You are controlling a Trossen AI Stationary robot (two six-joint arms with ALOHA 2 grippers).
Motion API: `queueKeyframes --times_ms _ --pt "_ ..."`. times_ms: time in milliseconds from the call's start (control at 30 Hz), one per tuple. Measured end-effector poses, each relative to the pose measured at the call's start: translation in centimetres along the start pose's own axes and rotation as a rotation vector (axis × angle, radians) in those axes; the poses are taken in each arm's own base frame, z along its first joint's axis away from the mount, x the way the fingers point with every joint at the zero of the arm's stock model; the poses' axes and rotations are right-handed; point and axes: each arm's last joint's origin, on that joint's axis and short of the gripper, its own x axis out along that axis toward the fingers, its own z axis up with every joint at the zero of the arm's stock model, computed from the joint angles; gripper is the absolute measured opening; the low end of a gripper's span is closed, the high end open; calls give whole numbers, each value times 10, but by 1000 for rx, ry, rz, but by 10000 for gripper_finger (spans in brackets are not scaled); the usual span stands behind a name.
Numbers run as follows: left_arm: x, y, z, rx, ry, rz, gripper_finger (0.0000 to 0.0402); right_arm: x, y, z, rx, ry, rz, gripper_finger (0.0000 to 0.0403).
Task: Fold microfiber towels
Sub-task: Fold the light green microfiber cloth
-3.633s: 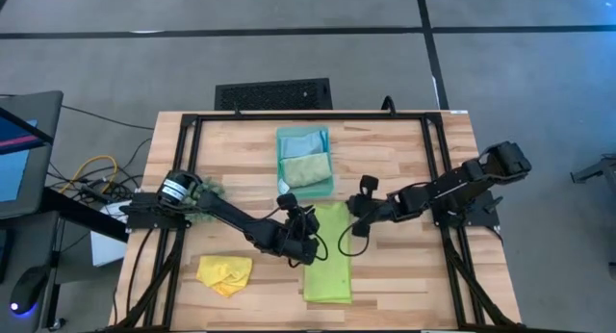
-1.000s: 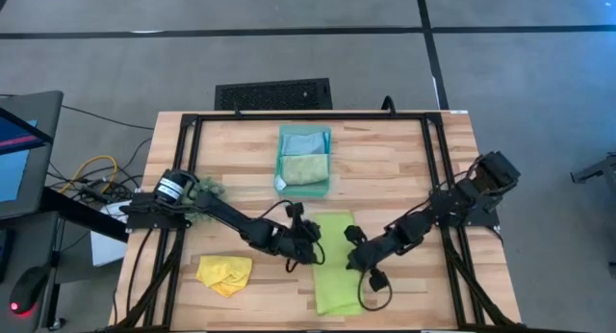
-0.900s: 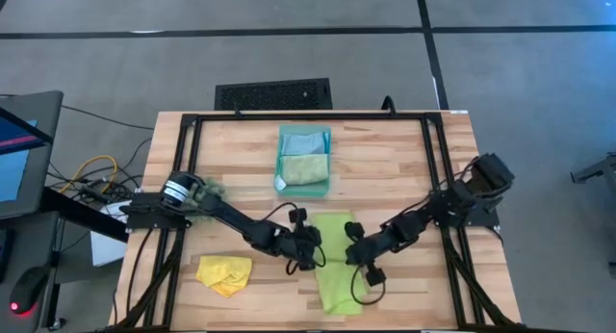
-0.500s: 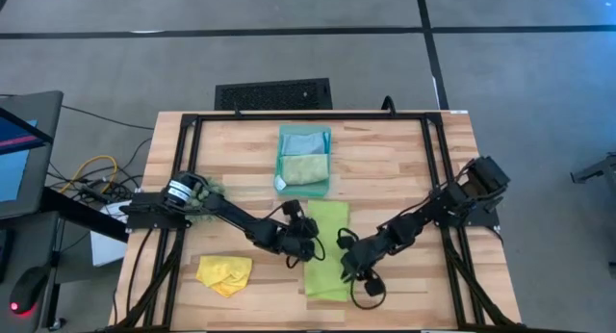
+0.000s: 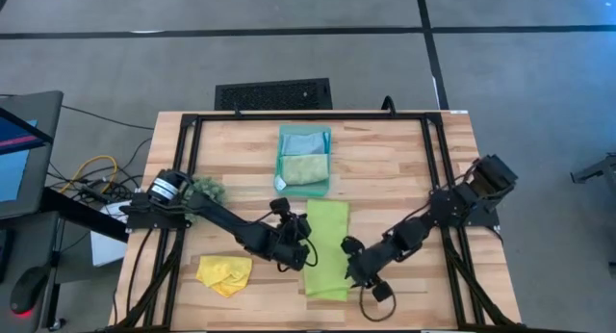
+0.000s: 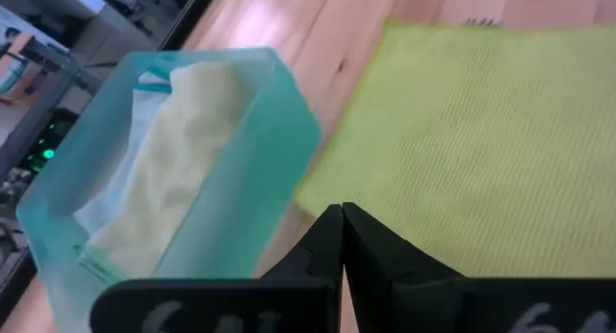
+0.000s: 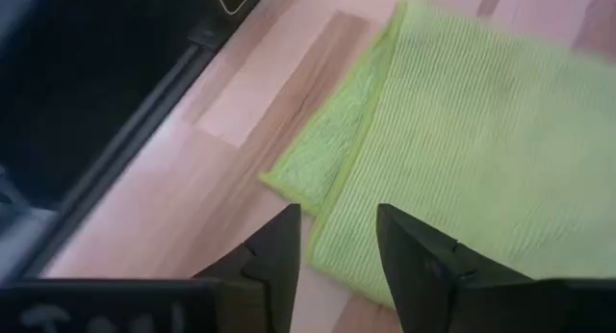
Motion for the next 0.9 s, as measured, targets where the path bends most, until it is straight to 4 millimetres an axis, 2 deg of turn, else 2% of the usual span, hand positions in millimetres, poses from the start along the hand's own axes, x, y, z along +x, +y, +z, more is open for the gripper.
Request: queueKeyframes --times_ms 133,267,467,767,900 --pt "-7 4 1 15 18 10 0 5 19 -4 -157 16 -100 146" --pt "-8 6 -4 21 48 21 0 6 32 -5 -228 18 -174 134" --pt "-8 6 -5 22 52 25 0 6 32 -7 -213 32 -180 129" --pt "-1 11 -2 33 57 40 0 36 27 -23 -291 100 -215 130" --pt "-1 11 -2 32 57 40 0 34 23 -18 -288 136 -232 104"
